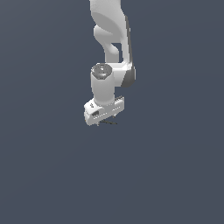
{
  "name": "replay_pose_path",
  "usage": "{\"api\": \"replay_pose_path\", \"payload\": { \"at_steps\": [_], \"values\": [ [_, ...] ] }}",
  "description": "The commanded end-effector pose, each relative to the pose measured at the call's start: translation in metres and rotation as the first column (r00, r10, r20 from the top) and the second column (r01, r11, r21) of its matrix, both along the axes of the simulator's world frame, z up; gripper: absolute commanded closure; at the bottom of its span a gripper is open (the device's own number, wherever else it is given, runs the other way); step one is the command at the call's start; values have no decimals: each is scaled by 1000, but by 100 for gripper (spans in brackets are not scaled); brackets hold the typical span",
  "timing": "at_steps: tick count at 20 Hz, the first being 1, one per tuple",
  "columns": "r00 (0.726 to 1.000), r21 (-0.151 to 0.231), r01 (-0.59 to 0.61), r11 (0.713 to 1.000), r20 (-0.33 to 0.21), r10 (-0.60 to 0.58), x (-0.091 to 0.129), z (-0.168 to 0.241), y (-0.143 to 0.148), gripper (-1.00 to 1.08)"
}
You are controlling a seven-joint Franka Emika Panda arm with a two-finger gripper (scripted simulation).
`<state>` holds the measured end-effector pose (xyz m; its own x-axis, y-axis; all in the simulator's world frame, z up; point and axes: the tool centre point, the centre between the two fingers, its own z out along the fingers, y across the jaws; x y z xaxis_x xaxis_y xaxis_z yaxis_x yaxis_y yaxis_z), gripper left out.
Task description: Pick up the object and move it to a goal position.
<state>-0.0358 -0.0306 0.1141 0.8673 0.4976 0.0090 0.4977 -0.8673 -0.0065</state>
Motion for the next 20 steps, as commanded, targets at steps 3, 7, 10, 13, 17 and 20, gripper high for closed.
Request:
{"api": "replay_pose_path", "payload": {
  "at_steps": [3,7,10,13,17,20],
  "values": [
    [994,-5,-112,994,0,112,-10,-12,-10,-92],
    [978,-8,-209,978,-2,209,-19,-22,-18,-92],
    [960,-10,-280,960,-2,280,-26,-29,-24,-92],
    [937,-11,-350,937,-3,350,-33,-36,-29,-92],
    [903,-11,-430,903,-4,430,-42,-44,-35,-92],
    [880,-11,-475,880,-5,475,-47,-48,-38,-92]
  ]
}}
